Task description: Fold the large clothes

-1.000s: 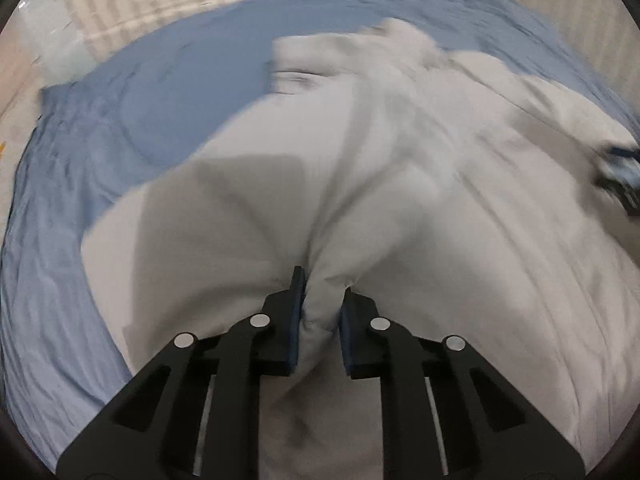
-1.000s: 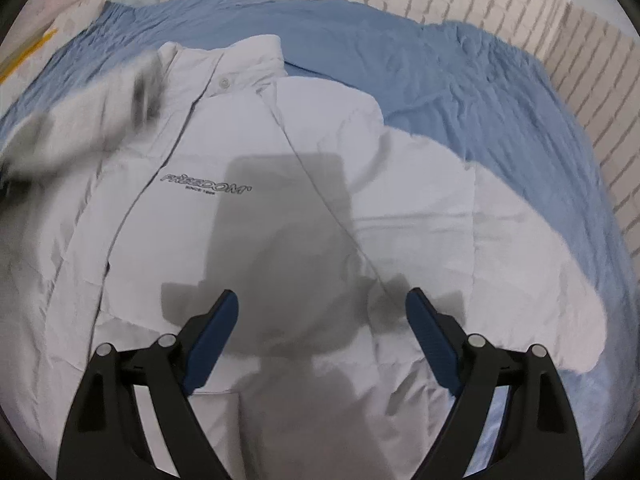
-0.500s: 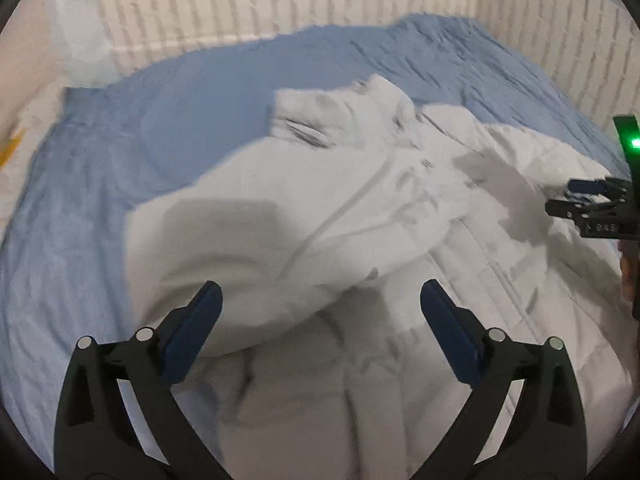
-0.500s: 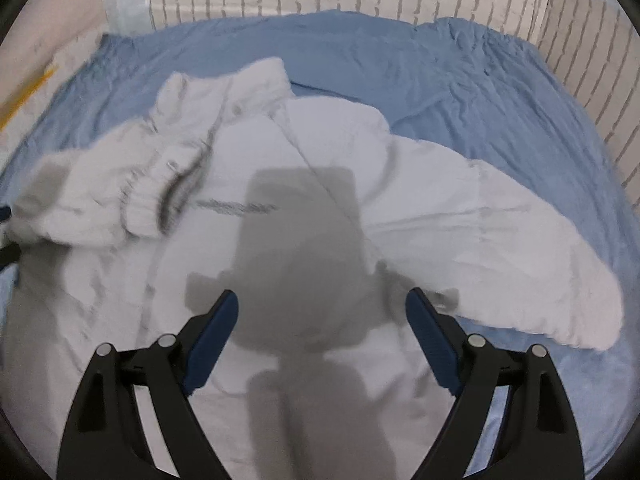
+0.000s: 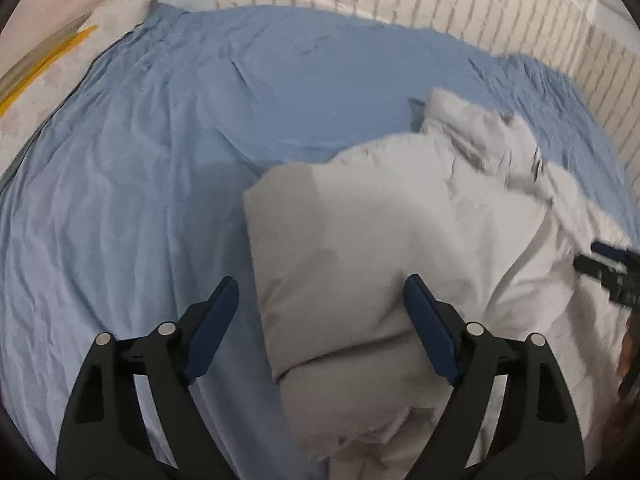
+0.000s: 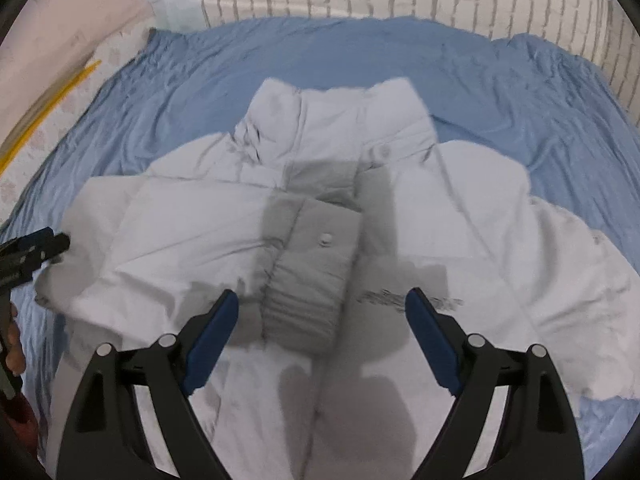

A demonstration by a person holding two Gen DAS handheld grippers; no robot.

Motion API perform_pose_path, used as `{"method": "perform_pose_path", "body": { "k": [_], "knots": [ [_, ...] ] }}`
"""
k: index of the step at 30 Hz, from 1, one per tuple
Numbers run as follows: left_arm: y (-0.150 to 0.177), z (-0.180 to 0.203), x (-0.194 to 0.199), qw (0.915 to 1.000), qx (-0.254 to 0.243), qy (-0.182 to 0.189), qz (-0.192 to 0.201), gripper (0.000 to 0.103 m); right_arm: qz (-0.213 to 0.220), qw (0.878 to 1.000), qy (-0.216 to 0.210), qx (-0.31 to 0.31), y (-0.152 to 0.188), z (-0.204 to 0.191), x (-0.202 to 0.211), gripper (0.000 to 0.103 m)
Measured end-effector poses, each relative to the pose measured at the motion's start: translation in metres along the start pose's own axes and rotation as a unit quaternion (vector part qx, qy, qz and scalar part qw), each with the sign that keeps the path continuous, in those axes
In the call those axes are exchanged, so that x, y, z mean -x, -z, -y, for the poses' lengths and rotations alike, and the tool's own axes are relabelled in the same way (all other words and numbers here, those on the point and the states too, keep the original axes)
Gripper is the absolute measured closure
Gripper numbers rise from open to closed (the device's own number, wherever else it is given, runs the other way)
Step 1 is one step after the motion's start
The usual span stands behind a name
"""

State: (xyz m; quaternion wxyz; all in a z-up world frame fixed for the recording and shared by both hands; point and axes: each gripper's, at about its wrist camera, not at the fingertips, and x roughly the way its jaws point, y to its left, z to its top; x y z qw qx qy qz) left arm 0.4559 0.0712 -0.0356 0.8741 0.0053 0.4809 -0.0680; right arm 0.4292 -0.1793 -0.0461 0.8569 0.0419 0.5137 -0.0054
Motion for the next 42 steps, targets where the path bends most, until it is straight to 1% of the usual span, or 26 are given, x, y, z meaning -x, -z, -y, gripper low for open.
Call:
{"method": "perform_pose_path", "body": {
  "k": [1, 3, 4, 5, 6, 8, 9, 11, 12, 14, 16, 19, 20, 21, 23, 24, 25, 26, 27, 28, 29, 30, 31, 35, 38, 42],
  "knots": [
    [0.0, 0.003, -0.007, 0.9999, -0.013, -0.005, -0.002, 0.021, -0.006, 1.0, -0.006, -0.005, -0.002, -0.001, -0.007, 0.02],
    [0.0, 0.01, -0.018, 0.9996, -0.026, -0.006, -0.01, 0.023, -0.016, 0.999, -0.035, -0.015, -0.004, 0.0, -0.016, 0.049],
    [-0.001, 0.019, -0.024, 0.9995, -0.027, -0.008, -0.012, 0.023, -0.012, 0.999, -0.033, -0.016, -0.004, -0.001, -0.017, 0.05],
    [0.002, 0.025, -0.026, 0.9995, -0.028, -0.011, -0.011, 0.024, -0.004, 1.0, -0.028, -0.008, -0.005, -0.004, -0.016, 0.057],
    [0.0, 0.027, -0.024, 0.9995, -0.027, -0.01, -0.009, 0.024, 0.003, 1.0, -0.024, -0.001, -0.005, -0.005, -0.014, 0.071],
    [-0.003, 0.029, -0.015, 0.9998, -0.022, -0.004, -0.002, 0.024, 0.022, 1.0, -0.004, 0.002, -0.008, 0.001, -0.001, 0.093],
    [-0.002, 0.028, -0.007, 0.9998, -0.02, 0.0, 0.002, 0.024, 0.028, 1.0, 0.001, -0.006, -0.01, 0.009, 0.005, 0.093],
    [-0.006, 0.037, 0.004, 0.9996, -0.021, 0.012, 0.017, 0.022, 0.054, 0.998, 0.042, -0.016, -0.012, 0.029, 0.022, 0.094],
    [-0.007, 0.04, 0.009, 0.9994, -0.023, 0.013, 0.024, 0.017, 0.064, 0.994, 0.086, -0.017, -0.013, 0.046, 0.031, 0.094],
    [-0.01, 0.05, 0.017, 0.9987, -0.035, 0.011, 0.036, 0.014, 0.056, 0.987, 0.15, -0.027, -0.011, 0.077, 0.033, 0.094],
    [-0.012, 0.059, 0.016, 0.9983, -0.044, 0.01, 0.037, 0.014, 0.018, 0.98, 0.196, -0.026, -0.008, 0.098, 0.023, 0.093],
    [-0.021, 0.074, 0.006, 0.9985, -0.051, 0.013, 0.018, 0.014, 0.024, 0.986, 0.161, -0.044, -0.002, 0.119, 0.037, 0.086],
    [-0.024, 0.081, 0.003, 0.9984, -0.052, 0.015, 0.014, 0.014, 0.045, 0.985, 0.159, -0.059, -0.003, 0.122, 0.051, 0.074],
    [-0.028, 0.086, 0.002, 0.9983, -0.054, 0.02, 0.012, 0.015, 0.063, 0.983, 0.157, -0.069, -0.005, 0.121, 0.06, 0.054],
    [-0.04, 0.107, -0.004, 0.9978, -0.058, 0.031, 0.003, 0.015, 0.094, 0.982, 0.14, -0.084, -0.01, 0.116, 0.072, 0.041],
    [-0.047, 0.119, -0.011, 0.9976, -0.058, 0.034, -0.012, 0.015, 0.094, 0.985, 0.118, -0.083, -0.015, 0.109, 0.07, 0.041],
    [-0.051, 0.126, -0.018, 0.9974, -0.059, 0.031, -0.026, 0.027, 0.088, 0.989, 0.094, -0.077, -0.021, 0.1, 0.061, 0.041],
    [-0.055, 0.133, -0.026, 0.9977, -0.059, 0.018, -0.03, 0.035, 0.079, 0.991, 0.073, -0.074, -0.025, 0.092, 0.047, 0.042],
    [-0.055, 0.14, -0.037, 0.9975, -0.061, -0.005, -0.036, 0.047, 0.069, 0.993, 0.06, -0.074, -0.028, 0.086, 0.034, 0.051],
    [-0.053, 0.142, -0.046, 0.997, -0.06, -0.023, -0.043, 0.054, 0.058, 0.994, 0.049, -0.076, -0.029, 0.082, 0.021, 0.061],
    [-0.051, 0.141, -0.056, 0.9965, -0.055, -0.034, -0.053, 0.056, 0.042, 0.995, 0.035, -0.079, -0.028, 0.08, 0.006, 0.091],
    [-0.047, 0.14, -0.066, 0.9959, -0.049, -0.041, -0.064, 0.059, 0.027, 0.996, 0.032, -0.076, -0.026, 0.076, -0.011, 0.095],
    [-0.043, 0.136, -0.078, 0.9952, -0.046, -0.047, -0.072, 0.06, 0.023, 0.997, 0.042, -0.067, -0.023, 0.072, -0.025, 0.095],
    [-0.041, 0.127, -0.093, 0.9964, -0.037, -0.019, -0.074, 0.061, 0.03, 0.996, 0.055, -0.062, -0.023, 0.074, -0.051, 0.098],
    [-0.043, 0.122, -0.103, 0.9967, -0.037, -0.012, -0.071, 0.067, 0.029, 0.996, 0.068, -0.048, -0.031, 0.074, -0.062, 0.099],
    [-0.04, 0.121, -0.116, 0.998, -0.039, -0.013, -0.049, 0.071, 0.035, 0.997, 0.063, -0.033, -0.027, 0.08, -0.068, 0.099]
  ]
}}
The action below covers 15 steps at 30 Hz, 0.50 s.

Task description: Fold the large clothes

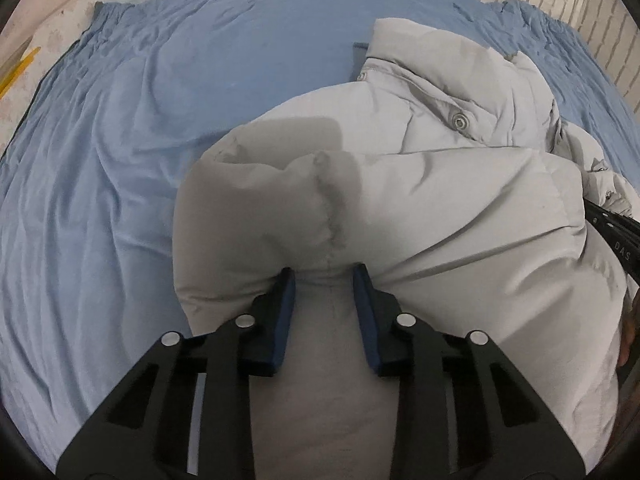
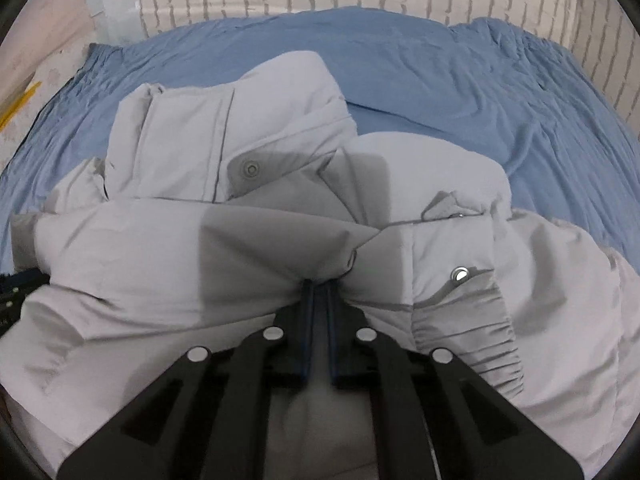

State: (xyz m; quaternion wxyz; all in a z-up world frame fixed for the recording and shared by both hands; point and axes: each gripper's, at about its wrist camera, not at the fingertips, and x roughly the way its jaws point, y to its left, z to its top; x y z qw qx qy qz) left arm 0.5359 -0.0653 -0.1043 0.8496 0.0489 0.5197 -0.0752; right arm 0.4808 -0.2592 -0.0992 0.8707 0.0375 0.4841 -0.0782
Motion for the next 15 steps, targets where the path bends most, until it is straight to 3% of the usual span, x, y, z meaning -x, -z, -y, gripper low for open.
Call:
{"method": "perform_pose_path", "body": {
  "k": [5, 15],
  "knots": [
    [0.006, -0.005, -0.006, 0.9995, 0.003, 0.013, 0.028, 0.071, 0.014, 1.0, -0.019, -0.004, 0.004, 0.008, 0.0, 0.099],
    [0.01, -0.005, -0.008, 0.9991, 0.0, 0.004, 0.042, 0.072, 0.03, 0.999, 0.002, 0.012, 0.013, -0.003, 0.004, 0.099]
  ]
}}
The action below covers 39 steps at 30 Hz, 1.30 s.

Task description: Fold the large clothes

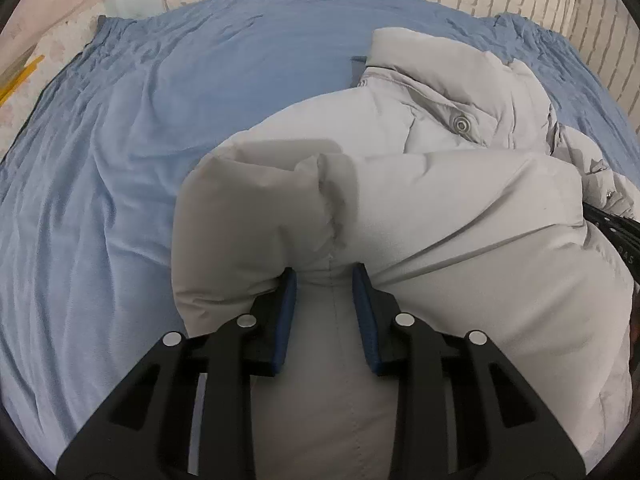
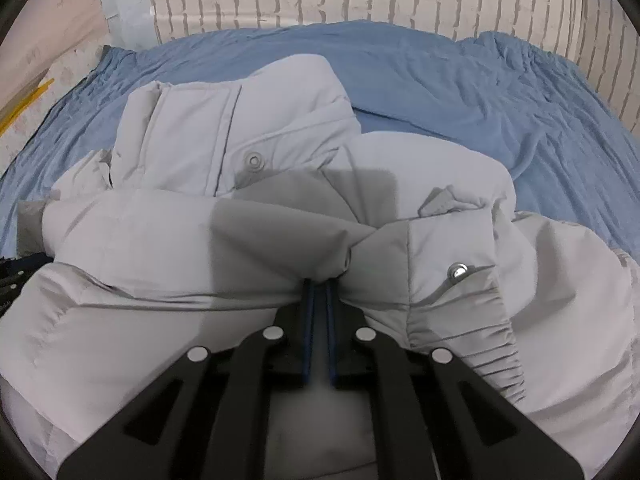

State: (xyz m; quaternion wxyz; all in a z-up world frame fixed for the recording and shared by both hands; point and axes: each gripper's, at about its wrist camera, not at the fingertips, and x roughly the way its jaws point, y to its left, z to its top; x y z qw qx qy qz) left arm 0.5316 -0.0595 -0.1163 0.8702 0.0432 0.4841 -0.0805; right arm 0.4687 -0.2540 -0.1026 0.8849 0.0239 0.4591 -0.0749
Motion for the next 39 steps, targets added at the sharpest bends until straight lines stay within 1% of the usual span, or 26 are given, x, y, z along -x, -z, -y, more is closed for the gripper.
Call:
{"method": "perform_pose_path", "body": {
  "k": [1, 2, 3, 5, 6, 7, 8, 10, 11, 13, 15, 16, 19, 22, 27, 31, 36, 38, 39],
  "knots": [
    [0.001, -0.001, 0.003, 1.0, 0.003, 0.002, 0.006, 0.072, 0.007, 1.0, 0.002, -0.002, 0.002, -0.001, 0.006, 0.099],
    [0.005, 0.0, 0.006, 0.9999, 0.006, 0.005, 0.01, 0.072, 0.013, 1.0, -0.003, -0.007, 0.004, 0.0, 0.015, 0.094],
    [0.007, -0.003, 0.012, 0.9997, 0.016, 0.016, 0.011, 0.073, 0.018, 1.0, -0.012, -0.013, 0.005, 0.001, 0.022, 0.091],
    [0.008, -0.008, 0.023, 0.9982, 0.045, 0.039, 0.005, 0.069, 0.035, 0.998, -0.049, -0.028, 0.003, 0.001, 0.045, 0.088],
    [0.009, -0.008, 0.029, 0.9975, 0.051, 0.049, 0.005, 0.065, 0.036, 0.998, -0.053, -0.026, 0.003, -0.001, 0.05, 0.079],
    [0.009, -0.003, 0.039, 0.9971, 0.044, 0.06, 0.01, 0.064, 0.03, 0.998, -0.051, -0.015, 0.004, -0.007, 0.054, 0.072],
    [0.01, 0.005, 0.046, 0.9972, 0.03, 0.066, 0.014, 0.063, 0.021, 0.999, -0.049, 0.001, 0.007, -0.014, 0.054, 0.062],
    [0.013, 0.025, 0.053, 0.9977, 0.004, 0.067, 0.009, 0.062, 0.008, 0.999, -0.043, 0.012, 0.013, -0.022, 0.05, 0.061],
    [0.016, 0.034, 0.052, 0.9983, -0.008, 0.058, 0.001, 0.062, 0.001, 0.999, -0.041, 0.011, 0.016, -0.023, 0.048, 0.061],
    [0.02, 0.047, 0.048, 0.9994, -0.027, 0.021, -0.003, 0.062, -0.005, 0.999, -0.044, 0.006, 0.017, -0.02, 0.047, 0.062],
    [0.02, 0.049, 0.044, 0.9994, -0.033, 0.012, -0.01, 0.062, -0.014, 0.999, -0.042, 0.009, 0.019, -0.02, 0.043, 0.063],
    [0.021, 0.05, 0.04, 0.9993, -0.035, 0.007, -0.014, 0.062, -0.019, 0.999, -0.034, 0.019, 0.02, -0.024, 0.038, 0.063],
    [0.02, 0.048, 0.028, 0.9992, -0.036, 0.002, -0.017, 0.062, -0.024, 0.999, -0.019, 0.034, 0.025, -0.032, 0.032, 0.063],
    [0.021, 0.048, 0.024, 0.9992, -0.037, -0.001, -0.019, 0.062, -0.031, 0.999, -0.017, 0.037, 0.027, -0.032, 0.03, 0.063],
    [0.022, 0.047, 0.016, 0.9991, -0.038, -0.006, -0.017, 0.061, -0.031, 0.998, -0.002, 0.049, 0.03, -0.037, 0.025, 0.063],
    [0.024, 0.047, 0.011, 0.9993, -0.035, -0.008, -0.011, 0.061, -0.032, 0.998, -0.006, 0.046, 0.029, -0.037, 0.02, 0.063],
    [0.028, 0.049, 0.011, 0.9992, -0.036, -0.014, -0.003, 0.062, -0.033, 0.998, 0.004, 0.046, 0.029, -0.04, 0.02, 0.063],
    [0.031, 0.046, 0.016, 0.9996, -0.026, -0.014, 0.004, 0.061, -0.03, 0.999, -0.005, 0.035, 0.029, -0.038, 0.021, 0.063],
    [0.032, 0.048, 0.021, 0.9991, -0.032, -0.027, 0.01, 0.057, -0.027, 0.999, -0.009, 0.031, 0.03, -0.037, 0.022, 0.063]
  ]
}}
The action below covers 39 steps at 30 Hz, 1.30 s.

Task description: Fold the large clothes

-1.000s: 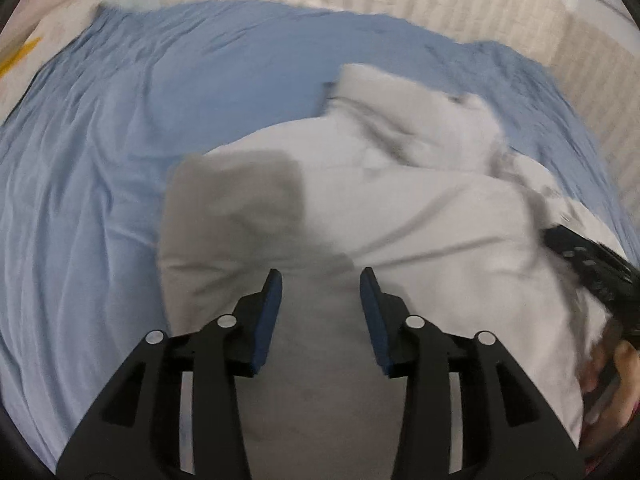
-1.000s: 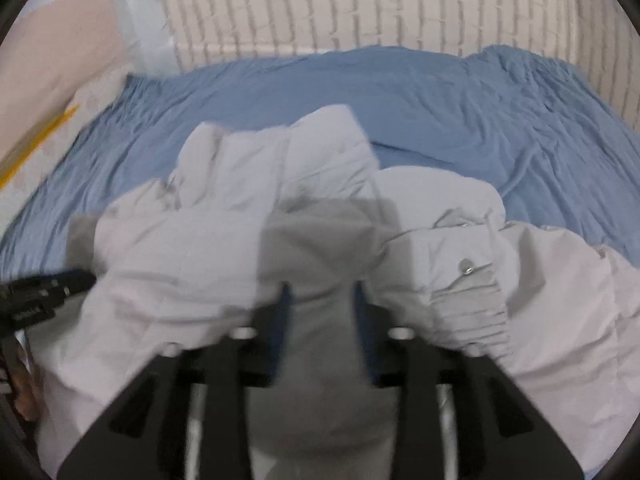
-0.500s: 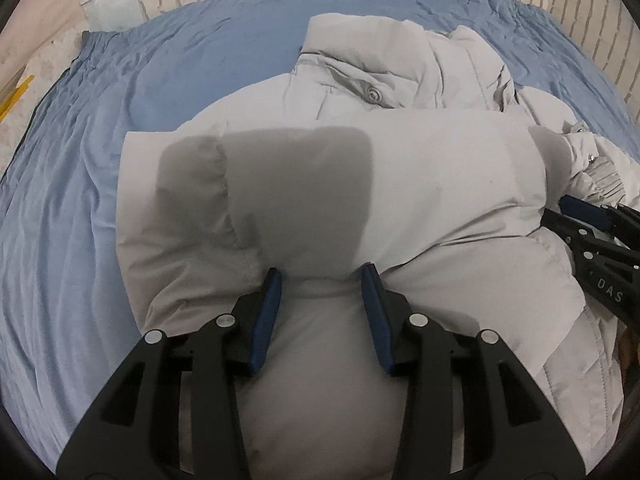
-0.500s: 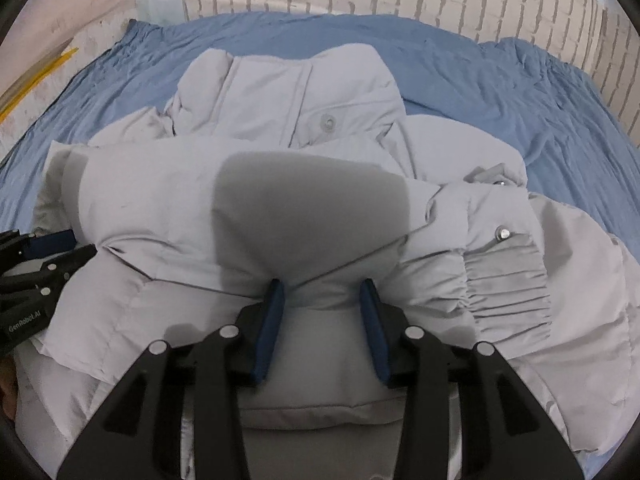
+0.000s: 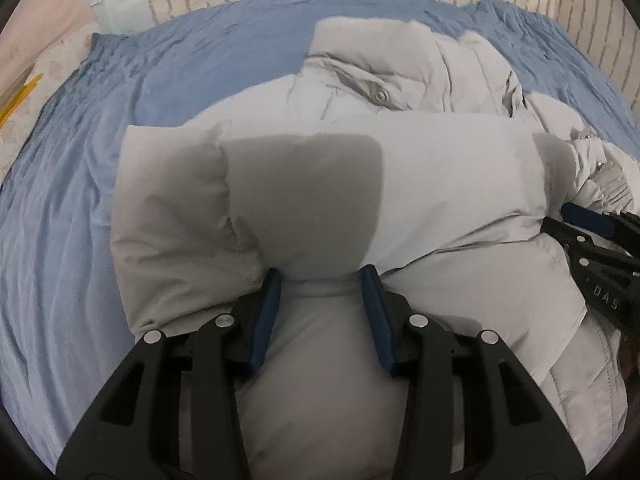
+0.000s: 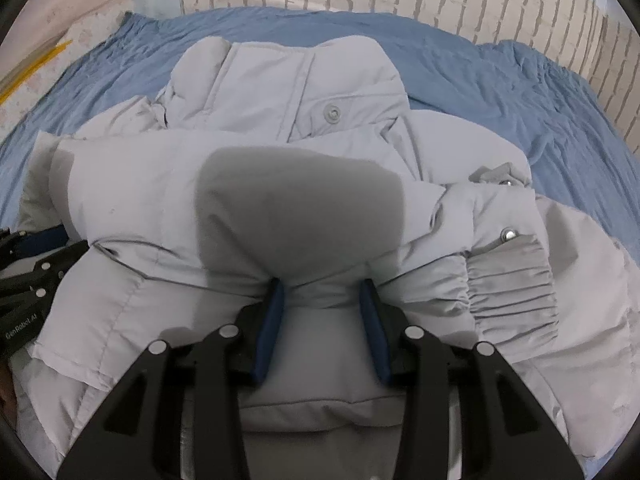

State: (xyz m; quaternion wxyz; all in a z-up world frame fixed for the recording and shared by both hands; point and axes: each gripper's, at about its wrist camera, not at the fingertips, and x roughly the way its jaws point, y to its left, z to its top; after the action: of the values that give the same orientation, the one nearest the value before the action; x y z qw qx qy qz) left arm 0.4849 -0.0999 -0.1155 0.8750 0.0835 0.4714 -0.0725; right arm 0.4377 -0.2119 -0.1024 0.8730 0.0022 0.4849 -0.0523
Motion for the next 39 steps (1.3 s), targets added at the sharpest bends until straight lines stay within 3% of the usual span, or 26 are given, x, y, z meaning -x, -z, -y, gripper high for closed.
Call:
{"method": "perform_pose_path", "body": {
  "k": [2, 4, 5, 6, 8, 12, 17, 23, 25, 27, 29, 35, 37, 39],
  "knots": [
    [0.003, 0.003, 0.01, 0.9993, -0.014, -0.033, 0.003, 0.042, -0.002, 1.0, -0.008, -0.004, 0.001, 0.003, 0.008, 0.061],
    [0.004, 0.006, 0.024, 0.9968, -0.024, -0.076, 0.003, 0.007, -0.002, 1.0, -0.023, -0.008, 0.002, 0.01, 0.025, 0.055],
    [0.005, 0.005, 0.033, 0.9965, -0.025, -0.079, 0.007, 0.003, 0.005, 1.0, -0.029, -0.01, 0.003, 0.015, 0.034, 0.041],
    [0.006, 0.004, 0.04, 0.9975, -0.023, -0.065, 0.012, 0.003, 0.021, 0.999, -0.032, -0.017, 0.005, 0.024, 0.051, 0.032],
    [0.009, 0.003, 0.057, 0.9995, -0.017, -0.019, 0.019, 0.003, 0.047, 0.998, -0.01, -0.039, 0.014, 0.05, 0.083, 0.024],
    [0.016, 0.002, 0.082, 0.9993, -0.01, -0.001, 0.036, 0.003, 0.073, 0.991, 0.056, -0.102, 0.04, 0.121, 0.125, 0.015],
    [0.017, -0.002, 0.101, 0.9981, 0.014, 0.003, 0.061, 0.003, 0.037, 0.97, 0.146, -0.193, 0.08, 0.227, 0.135, 0.013],
    [0.021, -0.009, 0.121, 0.9909, 0.079, 0.075, 0.079, 0.003, 0.023, 0.936, 0.207, -0.283, 0.136, 0.322, 0.153, 0.013],
    [0.023, -0.009, 0.121, 0.9906, 0.088, 0.081, 0.067, 0.003, 0.01, 0.929, 0.22, -0.297, 0.149, 0.344, 0.153, 0.013],
    [0.022, -0.006, 0.118, 0.9924, 0.08, 0.079, 0.05, 0.003, 0.001, 0.918, 0.223, -0.327, 0.163, 0.363, 0.151, 0.013],
    [0.022, 0.0, 0.117, 0.9964, 0.052, 0.054, 0.04, 0.003, 0.008, 0.908, 0.189, -0.373, 0.177, 0.374, 0.144, 0.013],
    [0.023, 0.011, 0.126, 0.9983, 0.011, 0.031, 0.048, 0.003, 0.027, 0.9, 0.161, -0.403, 0.174, 0.389, 0.122, 0.012],
    [0.023, 0.013, 0.129, 0.9984, -0.008, 0.022, 0.051, 0.003, 0.021, 0.907, 0.15, -0.392, 0.159, 0.388, 0.113, 0.013],
    [0.023, 0.011, 0.13, 0.9983, -0.018, 0.012, 0.053, 0.003, 0.004, 0.915, 0.145, -0.376, 0.151, 0.389, 0.102, 0.029]
  ]
}}
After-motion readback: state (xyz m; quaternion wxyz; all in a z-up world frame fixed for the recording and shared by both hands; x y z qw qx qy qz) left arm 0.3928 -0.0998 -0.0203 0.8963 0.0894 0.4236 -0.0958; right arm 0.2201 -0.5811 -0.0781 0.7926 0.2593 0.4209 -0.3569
